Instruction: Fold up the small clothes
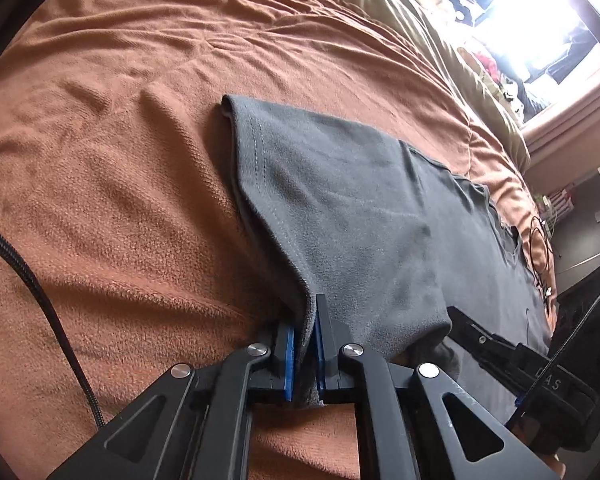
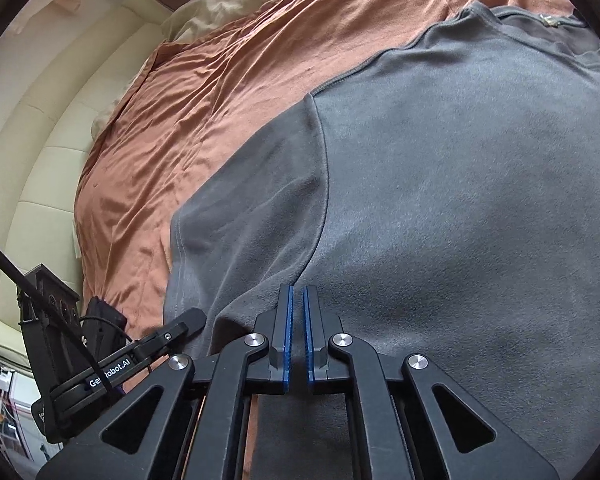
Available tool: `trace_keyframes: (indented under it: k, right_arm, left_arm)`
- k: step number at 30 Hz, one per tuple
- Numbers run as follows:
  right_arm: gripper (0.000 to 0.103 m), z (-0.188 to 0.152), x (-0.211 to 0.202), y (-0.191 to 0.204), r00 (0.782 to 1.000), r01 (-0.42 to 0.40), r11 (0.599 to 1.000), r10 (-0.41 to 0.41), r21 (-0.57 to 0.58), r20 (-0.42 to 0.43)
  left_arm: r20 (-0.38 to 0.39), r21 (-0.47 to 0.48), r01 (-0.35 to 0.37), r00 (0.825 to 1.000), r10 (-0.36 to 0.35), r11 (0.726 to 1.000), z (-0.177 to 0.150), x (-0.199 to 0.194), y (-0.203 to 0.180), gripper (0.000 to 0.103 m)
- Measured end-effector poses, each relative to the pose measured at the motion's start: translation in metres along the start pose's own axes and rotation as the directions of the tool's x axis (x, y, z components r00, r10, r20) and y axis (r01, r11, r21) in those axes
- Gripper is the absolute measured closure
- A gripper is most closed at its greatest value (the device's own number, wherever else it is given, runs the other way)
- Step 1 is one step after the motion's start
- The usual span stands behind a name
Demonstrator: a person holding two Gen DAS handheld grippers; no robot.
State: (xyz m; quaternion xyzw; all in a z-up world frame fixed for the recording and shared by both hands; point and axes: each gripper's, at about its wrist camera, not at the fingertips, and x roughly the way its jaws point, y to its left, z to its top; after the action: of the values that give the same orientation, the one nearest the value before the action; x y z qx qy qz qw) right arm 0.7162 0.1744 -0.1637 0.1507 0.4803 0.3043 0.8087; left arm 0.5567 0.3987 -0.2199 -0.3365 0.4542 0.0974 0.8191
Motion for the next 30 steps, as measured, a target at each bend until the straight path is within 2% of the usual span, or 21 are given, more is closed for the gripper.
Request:
trace_keyframes:
  k: [6,10,12,16,18,19,20,22,30]
  right_arm:
    - [0.101,0.002,0.010,-0.005,0.999,-0.033,0.999,0.034,0.041,-0.029]
    - [0.101,0.005,0.022,-0.006,0.992,-0.100,0.994,0.103,0.054,-0.071]
    - [0.100,0.009,0.024,-0.004,0.992,-0.102,0.994,0.104,0.025,-0.078]
    - [0.099,0.017,0.020,-0.015,0.982,-0.146,0.987,0.153,0.062,-0.113]
    - [0.094,0.018,0.013,-0.019,0.981,-0.152,0.987,0.158,0.058,-0.112]
    - [0.084,0.019,0.009,-0.020,0.982,-0.153,0.987,0.158,0.048,-0.103]
    - [0.069,0.019,0.003,-0.021,0.984,-0.148,0.988,0.151,0.037,-0.092]
    - [0.059,0.018,-0.010,-0.023,0.989,-0.133,0.991,0.134,0.018,-0.062]
    - [0.059,0.019,-0.057,-0.049,0.999,-0.034,0.998,0.032,0.056,0.038]
  left_arm:
    - [0.083,0.017,0.028,0.996,-0.029,0.999,0.017,-0.025,-0.009,0.098]
    - [0.120,0.054,0.049,0.991,-0.055,0.997,0.028,-0.039,-0.028,0.098]
    - [0.131,0.069,0.062,0.989,-0.071,0.996,0.031,-0.045,-0.036,0.098]
    - [0.133,0.093,0.074,0.987,-0.086,0.993,0.035,-0.048,-0.052,0.098]
    - [0.136,0.106,0.079,0.986,-0.093,0.991,0.034,-0.050,-0.058,0.098]
    - [0.136,0.112,0.081,0.986,-0.096,0.990,0.033,-0.051,-0.062,0.098]
    - [0.136,0.120,0.084,0.986,-0.101,0.989,0.033,-0.051,-0.066,0.098]
    - [0.134,0.144,0.091,0.985,-0.111,0.985,0.030,-0.053,-0.076,0.098]
    - [0.086,0.211,0.121,0.986,-0.142,0.970,0.012,-0.047,-0.108,0.098]
